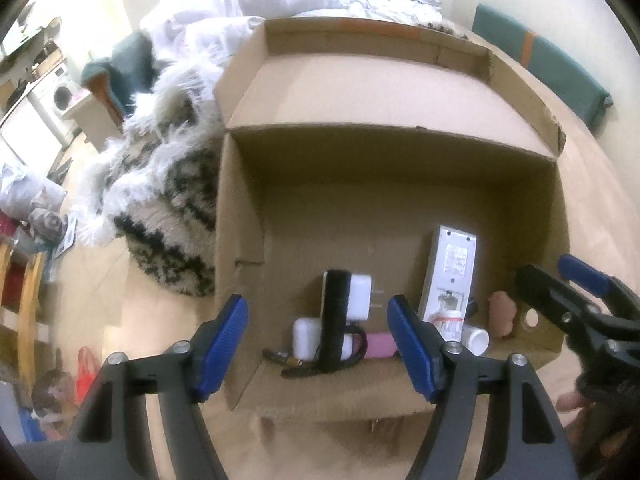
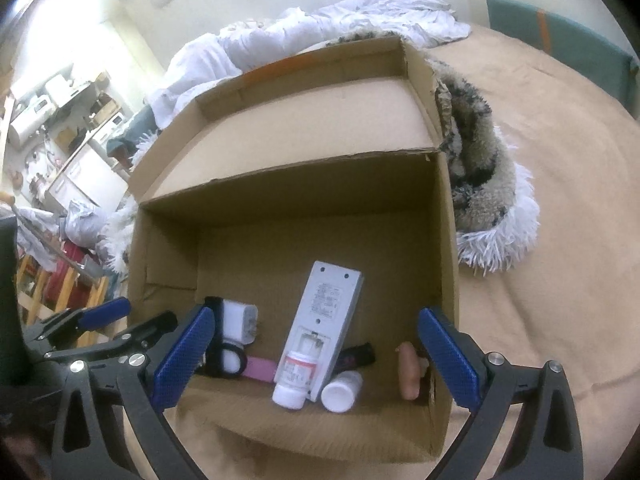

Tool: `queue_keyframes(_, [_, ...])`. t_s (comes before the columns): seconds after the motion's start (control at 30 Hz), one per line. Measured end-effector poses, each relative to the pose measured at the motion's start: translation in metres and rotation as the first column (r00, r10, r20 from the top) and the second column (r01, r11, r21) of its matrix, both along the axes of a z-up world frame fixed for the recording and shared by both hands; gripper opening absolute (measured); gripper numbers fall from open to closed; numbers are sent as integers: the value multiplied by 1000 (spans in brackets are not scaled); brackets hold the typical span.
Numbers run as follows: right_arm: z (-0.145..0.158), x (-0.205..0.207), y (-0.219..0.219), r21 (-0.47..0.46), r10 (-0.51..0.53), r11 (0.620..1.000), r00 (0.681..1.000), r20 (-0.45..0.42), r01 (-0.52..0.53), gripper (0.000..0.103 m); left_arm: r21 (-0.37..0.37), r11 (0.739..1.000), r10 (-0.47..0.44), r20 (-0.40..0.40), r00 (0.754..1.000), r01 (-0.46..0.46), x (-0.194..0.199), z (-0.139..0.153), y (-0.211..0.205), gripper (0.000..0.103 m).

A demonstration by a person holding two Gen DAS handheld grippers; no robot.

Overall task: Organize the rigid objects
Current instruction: 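Lift both open grippers out of the box, then move the right gripper to the pink translucent comb while the left approaches the gold battery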

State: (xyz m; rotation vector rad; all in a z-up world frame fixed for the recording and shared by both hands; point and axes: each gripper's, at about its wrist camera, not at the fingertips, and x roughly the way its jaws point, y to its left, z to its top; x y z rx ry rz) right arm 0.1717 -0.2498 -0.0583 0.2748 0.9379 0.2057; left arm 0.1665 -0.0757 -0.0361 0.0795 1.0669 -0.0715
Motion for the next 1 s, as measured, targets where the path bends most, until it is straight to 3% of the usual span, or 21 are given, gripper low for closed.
queue_keyframes(0.23, [9,-30,1,-21,4,1000,1000,26,-3,103,-12,1000,19,5,1000,-19,-30,4,17,70])
queue_keyframes(0.4, [3,-52,3,20,-13,1000,1000,-4,13,103,-15,999,29,-11,1000,-29,-53,2,28,70])
queue_keyframes(0.57, [-1,-73,12,2,-9,1000,1000,-14,9,103,-10,999,33,-24,999,-33,-73,1,34,70])
queue_keyframes(0.73, [-14,-84,20,16,2,1000,997,-73,-1,103,-38,997,63,-74,995,-66,-88,-6,46,70])
queue_keyframes(0.9, [-28,-83,26,-27,12,999,991,-135,-16,103,-73,986,138,-128,982,-148,-96,-14,68,70])
queue_keyframes(1.0, [-38,-80,24,6,14,1000,982,-186,-14,103,-103,973,192,-148,970,-208,-97,-17,82,70])
